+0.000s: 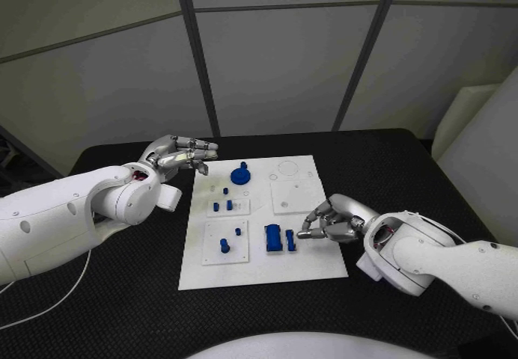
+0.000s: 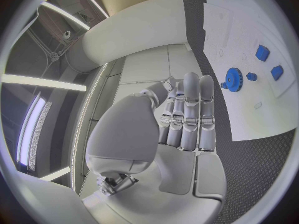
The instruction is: Assemble the parts on the task board
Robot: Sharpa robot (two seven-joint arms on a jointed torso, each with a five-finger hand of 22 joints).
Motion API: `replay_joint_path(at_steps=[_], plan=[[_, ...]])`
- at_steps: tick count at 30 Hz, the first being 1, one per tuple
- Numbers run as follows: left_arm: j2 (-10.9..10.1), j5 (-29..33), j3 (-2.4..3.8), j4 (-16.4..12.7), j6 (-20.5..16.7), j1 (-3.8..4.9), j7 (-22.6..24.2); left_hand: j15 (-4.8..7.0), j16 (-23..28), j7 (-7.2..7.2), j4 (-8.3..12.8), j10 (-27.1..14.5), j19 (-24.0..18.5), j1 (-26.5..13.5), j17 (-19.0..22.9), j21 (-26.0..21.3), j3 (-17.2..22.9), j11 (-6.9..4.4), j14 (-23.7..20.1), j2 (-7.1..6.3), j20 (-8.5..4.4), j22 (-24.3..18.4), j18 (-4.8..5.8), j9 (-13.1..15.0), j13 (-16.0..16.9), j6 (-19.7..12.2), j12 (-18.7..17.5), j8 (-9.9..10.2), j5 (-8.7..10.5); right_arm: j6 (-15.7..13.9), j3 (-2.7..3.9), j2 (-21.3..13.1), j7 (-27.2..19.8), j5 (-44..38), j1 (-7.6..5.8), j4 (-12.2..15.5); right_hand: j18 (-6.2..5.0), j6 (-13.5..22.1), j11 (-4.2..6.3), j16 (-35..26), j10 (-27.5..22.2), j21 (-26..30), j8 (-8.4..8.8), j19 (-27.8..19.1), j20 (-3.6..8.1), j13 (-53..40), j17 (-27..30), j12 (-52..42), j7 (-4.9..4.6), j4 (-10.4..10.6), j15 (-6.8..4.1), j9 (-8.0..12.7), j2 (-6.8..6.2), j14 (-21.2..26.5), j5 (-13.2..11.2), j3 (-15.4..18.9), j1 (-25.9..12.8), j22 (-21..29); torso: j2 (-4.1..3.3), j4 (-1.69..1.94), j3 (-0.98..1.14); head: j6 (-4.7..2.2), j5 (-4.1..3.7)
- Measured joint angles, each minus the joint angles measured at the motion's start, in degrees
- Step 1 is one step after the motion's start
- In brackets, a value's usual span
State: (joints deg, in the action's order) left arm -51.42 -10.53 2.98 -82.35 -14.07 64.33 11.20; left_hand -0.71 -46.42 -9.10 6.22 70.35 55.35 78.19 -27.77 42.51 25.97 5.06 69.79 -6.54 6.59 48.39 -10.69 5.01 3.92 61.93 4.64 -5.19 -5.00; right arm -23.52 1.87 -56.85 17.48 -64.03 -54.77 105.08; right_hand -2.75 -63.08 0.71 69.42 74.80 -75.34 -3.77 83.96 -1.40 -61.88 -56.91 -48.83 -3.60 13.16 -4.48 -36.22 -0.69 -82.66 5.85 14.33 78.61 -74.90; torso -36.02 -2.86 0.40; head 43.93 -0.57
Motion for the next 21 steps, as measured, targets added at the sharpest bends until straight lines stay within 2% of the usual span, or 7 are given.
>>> replay_joint_path(at_steps=[4,6,7,11,14,18,21], plan=[[0.75,2.71,-0.09,1.18,0.48,-0.22,0.83,-0.59,4.61,0.0,-0.7,-0.76,-2.38,-0.8,2.08,-2.89,-0.7,0.49,-3.04,0.14,0.52,-1.49,0.0,-0.01,-0.04,0.0,-0.25,0.31,0.43,0.18,0.08,1.37,-7.61,10.45,-2.37,-5.47,-4.53,3.22,-1.44,-19.4,-8.3,26.64,0.0,-8.43,-1.54,11.89,21.19,16.32,-1.35,-2.11,1.23,0.41,2.03,7.24,0.67,-0.81,3.85,1.27,0.8,-0.02,-0.24,-0.97,-0.37],[1.35,4.23,-0.15,2.18,0.84,-0.26,1.47,-1.33,9.46,-0.21,-1.18,-1.59,-4.53,-1.18,4.37,-6.06,-1.18,0.73,-5.19,-0.25,1.08,-3.34,0.0,-0.12,-0.24,-0.21,-0.54,0.69,0.44,0.45,0.07,2.74,-11.11,15.81,-3.44,-9.03,-6.64,4.91,-2.39,-26.48,-10.46,43.12,0.0,-13.94,-2.49,16.3,25.69,20.99,-2.43,-3.01,2.27,1.11,2.74,9.24,0.79,-0.6,5.64,8.05,1.38,-0.02,-0.41,-1.44,-0.47],[1.72,5.06,-0.18,2.8,1.02,-0.27,1.86,-1.69,11.64,-0.21,-1.41,-1.87,-5.36,-1.58,5.39,-7.4,-1.41,1.02,-5.98,-0.13,1.42,-4.18,0.0,-0.12,-0.27,-0.21,-0.54,0.7,0.44,0.61,0.08,3.55,-12.82,18.51,-3.93,-10.91,-7.09,5.51,-2.8,-29.46,-11.4,48.26,0.0,-15.39,-3.03,18.56,27.19,23.2,-3.01,-3.34,2.85,1.64,3.31,9.83,1.15,-0.45,6.19,10.86,1.63,-0.02,-0.49,-1.81,-0.48],[4.13,8.89,-0.45,6.59,1.79,-0.38,4.11,-3.67,21.7,-0.51,-2.27,-2.91,-8.66,-1.61,9.92,-14.38,-2.27,1.64,-8.34,-0.08,3.08,-8.77,0.0,-0.3,-0.29,-0.5,-0.54,0.77,0.44,1.6,0.14,7.67,-19.87,29.86,-5.15,-19.55,-7.08,7.74,-5.58,-40.45,-15.1,58.39,0.0,-19.17,-5.25,27.84,32.24,32.12,-4.79,-4.27,5.47,4.92,4.85,14.32,2.68,0.16,9.06,18.42,3.07,0.04,-0.92,-3.59,-0.54],[6.21,11.34,-0.64,9.7,2.13,-0.4,5.89,-4.86,27.69,-0.54,-2.91,-3.62,-11.87,-1.83,12.36,-19.76,-2.91,2.36,-10.34,0.14,4.44,-12.55,0.03,-0.57,-0.34,-1.16,-0.54,0.98,0.43,2.43,0.15,10.92,-23.61,36.0,-5.55,-25.45,-7.07,8.69,-6.98,-47.95,-16.09,64.42,0.0,-22.81,-6.93,33.92,36.1,37.03,-5.75,-4.91,7.81,8.03,5.42,18.7,3.15,0.8,10.4,23.55,4.24,0.07,-1.25,-5.15,-0.57],[9.13,14.72,-0.76,14.34,2.16,-0.61,8.49,-6.0,34.14,-0.31,-3.99,-5.0,-15.51,-1.83,15.29,-25.74,-3.99,2.42,-12.86,0.14,6.23,-17.26,0.04,-1.07,-0.34,-2.38,-0.54,0.98,0.43,3.74,0.31,16.33,-28.13,43.21,-5.85,-34.43,-7.07,9.49,-8.94,-56.86,-16.52,71.2,0.0,-27.1,-9.34,41.91,41.88,42.33,-5.62,-6.89,10.66,13.55,5.89,23.37,3.3,1.36,10.47,31.38,5.59,-0.03,-1.59,-6.85,-0.15],[11.54,16.84,-0.76,17.92,1.9,-1.02,10.12,-6.34,38.29,-0.18,-4.6,-7.22,-18.52,-1.83,17.62,-29.76,-5.56,2.23,-15.18,0.14,7.63,-20.55,0.07,-1.23,-0.34,-3.68,-0.54,1.2,0.43,4.66,0.39,19.69,-30.45,46.73,-5.93,-40.15,-7.07,10.02,-8.99,-61.49,-17.15,71.75,0.0,-30.85,-10.65,47.03,45.77,44.67,-5.5,-8.48,11.15,17.68,7.0,25.29,3.07,1.86,9.28,37.3,6.24,-0.13,-1.69,-7.7,-0.08]])
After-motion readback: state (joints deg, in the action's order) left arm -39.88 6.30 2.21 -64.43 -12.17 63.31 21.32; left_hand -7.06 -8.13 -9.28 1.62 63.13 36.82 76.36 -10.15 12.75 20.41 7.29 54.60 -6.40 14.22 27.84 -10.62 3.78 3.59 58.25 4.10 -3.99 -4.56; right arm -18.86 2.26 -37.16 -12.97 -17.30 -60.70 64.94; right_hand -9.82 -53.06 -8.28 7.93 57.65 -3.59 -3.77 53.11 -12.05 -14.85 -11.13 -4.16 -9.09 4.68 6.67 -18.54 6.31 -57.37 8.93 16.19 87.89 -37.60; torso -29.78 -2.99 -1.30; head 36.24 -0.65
